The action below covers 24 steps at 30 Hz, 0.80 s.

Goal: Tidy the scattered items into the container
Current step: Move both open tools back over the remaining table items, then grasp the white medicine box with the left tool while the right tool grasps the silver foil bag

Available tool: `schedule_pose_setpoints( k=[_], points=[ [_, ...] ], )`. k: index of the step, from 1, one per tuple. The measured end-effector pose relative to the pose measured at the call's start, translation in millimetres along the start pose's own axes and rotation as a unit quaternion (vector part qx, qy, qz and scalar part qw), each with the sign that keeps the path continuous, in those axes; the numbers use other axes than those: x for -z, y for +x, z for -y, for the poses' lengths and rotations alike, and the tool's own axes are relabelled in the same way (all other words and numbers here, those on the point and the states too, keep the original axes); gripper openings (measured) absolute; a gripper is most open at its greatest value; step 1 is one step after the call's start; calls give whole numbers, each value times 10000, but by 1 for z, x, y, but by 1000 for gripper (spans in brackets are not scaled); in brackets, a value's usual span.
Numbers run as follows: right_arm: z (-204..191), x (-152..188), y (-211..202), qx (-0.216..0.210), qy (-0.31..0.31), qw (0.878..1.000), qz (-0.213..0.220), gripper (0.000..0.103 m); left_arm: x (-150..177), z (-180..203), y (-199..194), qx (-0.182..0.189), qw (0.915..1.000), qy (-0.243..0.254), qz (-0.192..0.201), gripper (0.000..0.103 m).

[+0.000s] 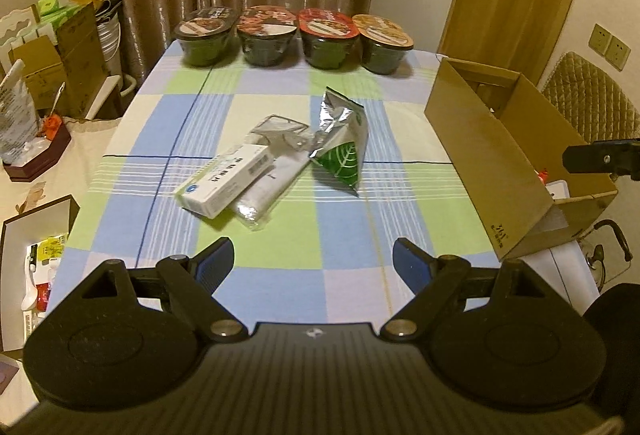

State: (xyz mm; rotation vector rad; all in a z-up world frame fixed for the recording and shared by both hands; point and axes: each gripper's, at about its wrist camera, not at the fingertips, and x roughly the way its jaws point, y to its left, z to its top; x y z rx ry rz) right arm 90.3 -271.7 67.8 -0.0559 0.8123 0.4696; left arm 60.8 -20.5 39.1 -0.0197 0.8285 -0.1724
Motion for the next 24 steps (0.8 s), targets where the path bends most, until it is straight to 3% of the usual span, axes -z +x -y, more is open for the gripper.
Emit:
schedule_pose_setpoints(
  k=[14, 24],
  points=[
    [-25, -3, 26, -159, -150, 9996, -201, 92, 2, -34, 7, -131, 9999, -34, -70, 84],
    [-35, -10, 66, -302, -140, 9984, -448, 92, -4, -58, 48, -204, 9989, 227, -366, 84]
  ],
)
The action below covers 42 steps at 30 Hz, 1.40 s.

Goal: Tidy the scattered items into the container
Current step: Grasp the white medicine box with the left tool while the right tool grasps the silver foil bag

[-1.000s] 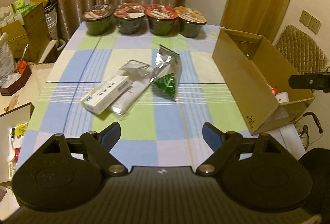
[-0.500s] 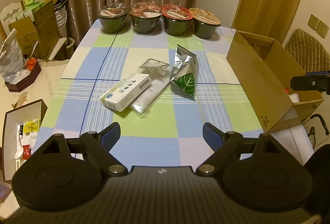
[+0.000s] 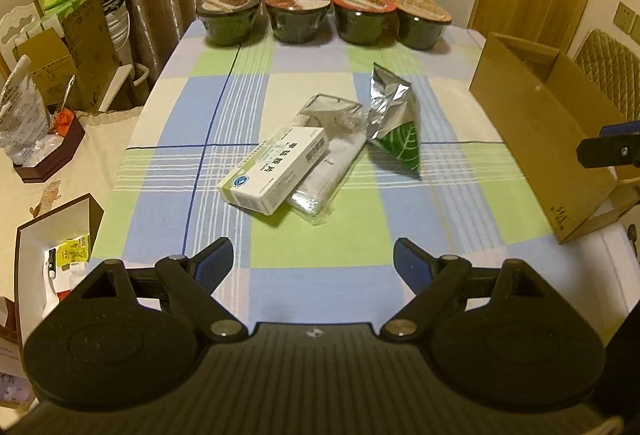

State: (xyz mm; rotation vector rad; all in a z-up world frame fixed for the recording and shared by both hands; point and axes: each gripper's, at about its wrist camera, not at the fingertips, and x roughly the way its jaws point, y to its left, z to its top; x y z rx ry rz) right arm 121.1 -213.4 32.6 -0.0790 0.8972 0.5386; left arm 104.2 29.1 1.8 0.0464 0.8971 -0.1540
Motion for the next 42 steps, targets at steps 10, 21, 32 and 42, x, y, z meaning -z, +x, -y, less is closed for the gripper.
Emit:
schedule_pose_setpoints(
  k=[10, 21, 32, 42],
  points=[
    [-1, -11, 67, -151, 53, 9991, -387, 92, -25, -37, 62, 160, 9992, 277, -249, 84],
    [21, -42, 146, -179, 588, 9962, -624, 92, -65, -81, 128, 725, 9951, 391, -544, 87],
    [52, -76, 208, -266, 1258, 9899, -599, 92, -75, -84, 178, 1085, 9855, 926, -920, 88],
    [70, -81, 244, -327, 1734, 9822, -649, 92, -78, -86, 195, 1278, 9834, 803, -1011, 88]
  ],
)
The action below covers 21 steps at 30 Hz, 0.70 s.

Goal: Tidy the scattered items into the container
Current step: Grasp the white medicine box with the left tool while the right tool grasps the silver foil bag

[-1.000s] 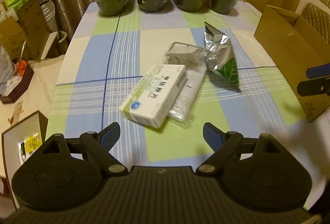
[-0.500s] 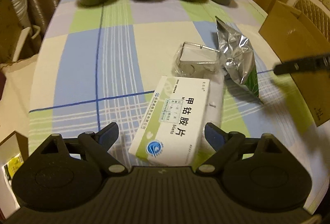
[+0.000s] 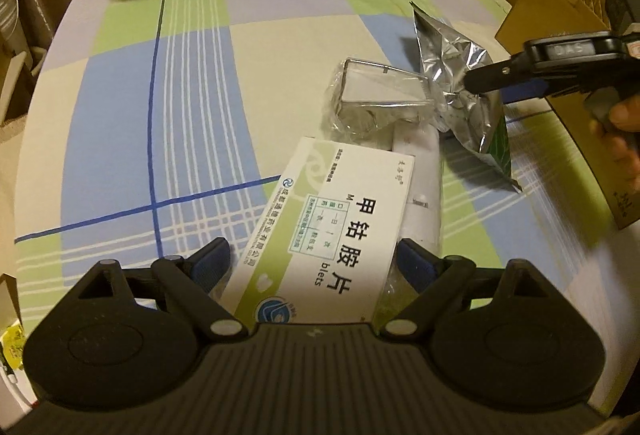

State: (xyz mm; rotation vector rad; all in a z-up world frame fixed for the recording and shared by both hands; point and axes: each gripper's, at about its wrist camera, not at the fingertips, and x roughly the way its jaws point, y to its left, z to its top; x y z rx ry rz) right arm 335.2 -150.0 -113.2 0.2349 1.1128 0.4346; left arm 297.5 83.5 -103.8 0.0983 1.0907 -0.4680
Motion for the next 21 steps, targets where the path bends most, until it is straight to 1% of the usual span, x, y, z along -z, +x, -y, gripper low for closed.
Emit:
schedule_pose_setpoints(
  k=[3, 6, 8, 9, 10, 13, 15, 18, 20, 21],
  points=[
    [1, -1, 9, -79, 203, 9997, -80, 93, -2, 0, 1, 16, 10000, 14, -21, 87],
    [-4, -1, 13, -6, 48, 10000, -20, 93, -3, 1, 2, 9, 10000, 14, -43, 87],
    [-10, -1, 14, 68, -124, 9998, -107, 92, -3, 2, 2, -4, 10000, -8, -51, 86],
    [-13, 0, 15, 139, -262, 9994, -175, 86, -3, 2, 1, -15, 10000, -23, -48, 85],
    [-16, 1, 14, 225, -421, 9987, -203, 73, -3, 4, 1, -31, 10000, -32, -46, 84],
    [-26, 8, 10, 378, -890, 9948, -306, 63, -1, 7, -1, -99, 9999, -122, -33, 82],
    [-35, 16, 5, 560, -1334, 9888, -368, 60, 0, 11, -2, -157, 9997, -210, -18, 80],
    [-44, 35, -4, 872, -2096, 9728, -463, 59, 5, 20, -5, -228, 9992, -320, -8, 77],
    [-42, 49, -9, 944, -2331, 9659, -613, 59, 10, 26, -7, -199, 9991, -364, -13, 75],
    [-39, 55, -14, 924, -2384, 9644, -672, 59, 12, 29, -7, -164, 9991, -382, -18, 74]
  ],
)
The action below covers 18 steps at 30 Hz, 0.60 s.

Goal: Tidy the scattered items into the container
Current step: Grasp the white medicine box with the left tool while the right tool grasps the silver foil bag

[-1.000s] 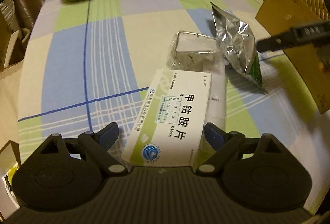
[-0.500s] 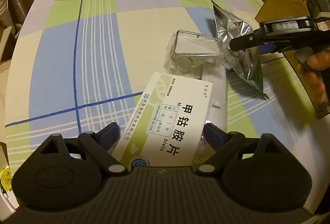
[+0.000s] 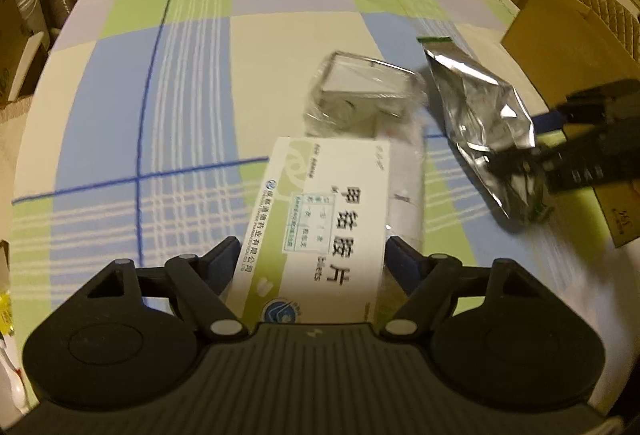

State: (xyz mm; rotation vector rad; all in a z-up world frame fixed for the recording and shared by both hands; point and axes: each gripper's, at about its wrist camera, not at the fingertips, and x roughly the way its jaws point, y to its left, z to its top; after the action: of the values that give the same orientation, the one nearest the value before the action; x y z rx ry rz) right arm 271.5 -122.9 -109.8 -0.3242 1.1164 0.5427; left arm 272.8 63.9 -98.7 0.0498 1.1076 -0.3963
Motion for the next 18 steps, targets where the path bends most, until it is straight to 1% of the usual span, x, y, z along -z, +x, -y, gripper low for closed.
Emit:
schedule_pose_setpoints(
  k=[2, 4, 5, 6, 7, 9, 13, 16, 18],
  points=[
    [1, 10, -5, -21, -70, 9999, -77, 59, 3, 3, -1, 73, 10000, -24, -30, 74],
    [4, 18, -10, -99, -70, 9999, -63, 60, 3, 3, -1, 76, 10000, -25, -54, 77],
    [5, 18, -12, -117, -67, 9999, -38, 66, 2, 2, -1, 67, 10000, -34, -62, 79],
    [6, 19, -14, -110, -57, 9999, -8, 75, 1, 0, -1, 65, 9999, -55, -73, 79],
    [7, 18, -15, -72, -43, 10000, 33, 91, -1, -2, -1, 74, 9999, -84, -90, 79],
    [9, 16, -18, -101, -29, 9998, 150, 92, -5, -6, 0, 142, 9997, -165, -124, 79],
    [9, 7, -16, -214, -34, 9996, 162, 92, -13, -12, 8, 332, 9987, -289, -260, 79],
    [11, 0, -13, -237, -46, 9996, 150, 92, -16, -11, 11, 301, 9989, -228, -275, 80],
    [15, -2, -9, -314, 84, 9994, 110, 92, -17, -10, 12, 300, 9989, -200, -288, 79]
  ],
)
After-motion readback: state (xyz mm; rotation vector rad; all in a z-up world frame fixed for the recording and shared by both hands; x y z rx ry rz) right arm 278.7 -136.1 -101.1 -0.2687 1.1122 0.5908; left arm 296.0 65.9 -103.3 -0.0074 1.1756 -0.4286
